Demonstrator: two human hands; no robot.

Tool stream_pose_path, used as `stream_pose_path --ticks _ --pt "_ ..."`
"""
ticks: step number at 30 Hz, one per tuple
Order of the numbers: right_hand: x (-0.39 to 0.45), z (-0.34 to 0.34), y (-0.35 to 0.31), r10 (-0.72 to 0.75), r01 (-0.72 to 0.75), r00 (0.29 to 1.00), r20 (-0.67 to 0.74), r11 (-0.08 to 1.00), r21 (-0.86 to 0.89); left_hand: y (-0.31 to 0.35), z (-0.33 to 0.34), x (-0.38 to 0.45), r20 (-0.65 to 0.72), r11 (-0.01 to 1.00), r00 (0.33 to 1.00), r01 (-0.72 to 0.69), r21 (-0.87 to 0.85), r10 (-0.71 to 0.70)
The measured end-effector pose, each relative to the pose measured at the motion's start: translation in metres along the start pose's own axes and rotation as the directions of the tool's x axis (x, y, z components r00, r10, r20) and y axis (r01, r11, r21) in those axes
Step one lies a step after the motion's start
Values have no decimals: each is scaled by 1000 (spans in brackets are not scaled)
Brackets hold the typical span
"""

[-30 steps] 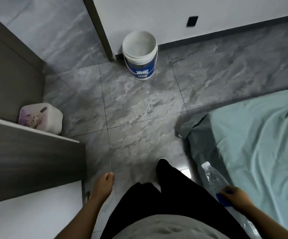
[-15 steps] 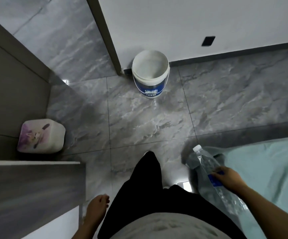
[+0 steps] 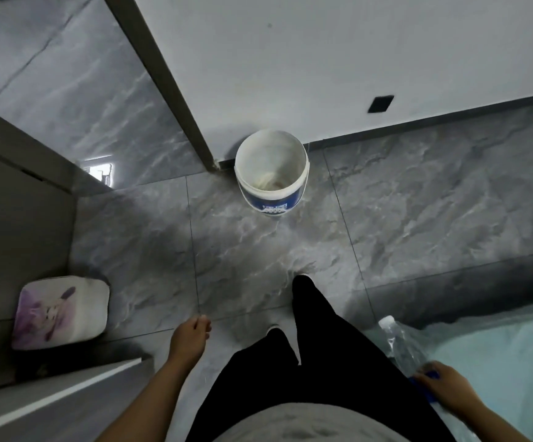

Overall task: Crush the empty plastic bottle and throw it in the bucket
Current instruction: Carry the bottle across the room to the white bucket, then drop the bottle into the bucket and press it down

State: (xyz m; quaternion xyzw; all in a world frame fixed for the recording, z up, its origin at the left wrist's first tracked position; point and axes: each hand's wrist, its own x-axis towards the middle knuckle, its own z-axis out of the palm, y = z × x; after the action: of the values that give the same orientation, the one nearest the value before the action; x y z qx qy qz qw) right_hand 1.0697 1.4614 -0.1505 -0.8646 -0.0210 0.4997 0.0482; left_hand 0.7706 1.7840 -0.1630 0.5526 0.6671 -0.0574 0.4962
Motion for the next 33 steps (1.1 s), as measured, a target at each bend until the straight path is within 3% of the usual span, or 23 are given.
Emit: stream_pose_path --ticks 4,14,22,27,33 --pt "36 -40 -48 -39 39 999 9 999 -12 39 10 20 -20 1000 1000 11 -20 -12" --pt "103 -126 -205 -233 232 971 -49 973 -14 70 -2 51 19 966 972 235 -111 -235" --pt "122 -136 -257 -149 145 988 -50 986 -82 142 -30 124 32 973 977 213 -85 -211" --pt "131 -140 -263 -69 76 995 67 991 -106 202 -39 178 58 994 993 105 -32 -103" --pt "148 -156 -301 -48 57 994 101 995 -87 253 -32 222 65 995 992 104 -8 -104"
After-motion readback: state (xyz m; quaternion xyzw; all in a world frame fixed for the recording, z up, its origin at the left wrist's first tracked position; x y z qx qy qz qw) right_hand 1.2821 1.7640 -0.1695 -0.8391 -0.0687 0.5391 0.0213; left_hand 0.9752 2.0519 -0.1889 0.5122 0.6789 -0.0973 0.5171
